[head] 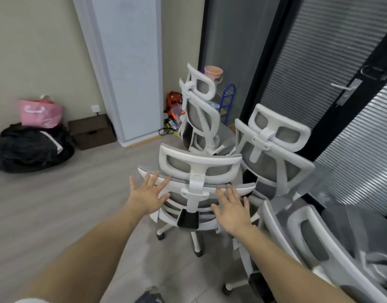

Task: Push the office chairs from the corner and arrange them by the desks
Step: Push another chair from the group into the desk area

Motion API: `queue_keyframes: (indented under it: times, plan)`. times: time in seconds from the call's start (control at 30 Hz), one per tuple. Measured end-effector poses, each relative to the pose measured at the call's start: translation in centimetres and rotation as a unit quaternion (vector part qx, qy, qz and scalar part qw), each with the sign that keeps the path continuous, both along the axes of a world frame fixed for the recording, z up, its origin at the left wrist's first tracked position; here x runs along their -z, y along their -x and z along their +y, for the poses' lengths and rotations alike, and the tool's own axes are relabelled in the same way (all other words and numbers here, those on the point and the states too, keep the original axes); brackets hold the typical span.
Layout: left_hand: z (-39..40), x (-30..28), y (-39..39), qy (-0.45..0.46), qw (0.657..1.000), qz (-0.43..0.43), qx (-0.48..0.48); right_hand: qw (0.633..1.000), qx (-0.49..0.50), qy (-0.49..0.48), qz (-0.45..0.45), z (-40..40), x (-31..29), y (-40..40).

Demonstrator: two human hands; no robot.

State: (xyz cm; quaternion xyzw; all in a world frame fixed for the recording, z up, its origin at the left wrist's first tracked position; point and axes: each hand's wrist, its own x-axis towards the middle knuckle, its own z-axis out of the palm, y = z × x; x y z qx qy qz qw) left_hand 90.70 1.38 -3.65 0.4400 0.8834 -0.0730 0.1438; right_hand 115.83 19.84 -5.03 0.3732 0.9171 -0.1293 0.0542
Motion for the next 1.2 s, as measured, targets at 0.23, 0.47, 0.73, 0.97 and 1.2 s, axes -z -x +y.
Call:
queue_keyframes:
  times: [0.23,0.47,0.73,0.97,1.2]
  plan:
    - [0.3,0.2,7.9,0.010,0.998,0.043,0.051,1.000,0.007,0.007,-0.006,-0.8,-0.7,5.5]
    - [-0.9,1.3,16.7,-0.023,0.994,0.009,0.111,0.994,0.105,0.031,0.029,-6.3,-1.0,13.1]
    - [-4.6,1.0,25.9,-0.019,0.985,-0.024,0.171,0.986,0.162,0.027,0.005,-14.8,-0.6,20.0]
    - [-9.7,0.2,30.8,0.010,0.974,-0.050,0.220,0.978,0.203,0.034,-0.025,-24.0,-1.4,24.0]
    - [-17.9,0.0,33.7,0.032,0.957,-0.047,0.284,0.969,0.236,0.063,-0.038,-34.8,-1.9,25.7]
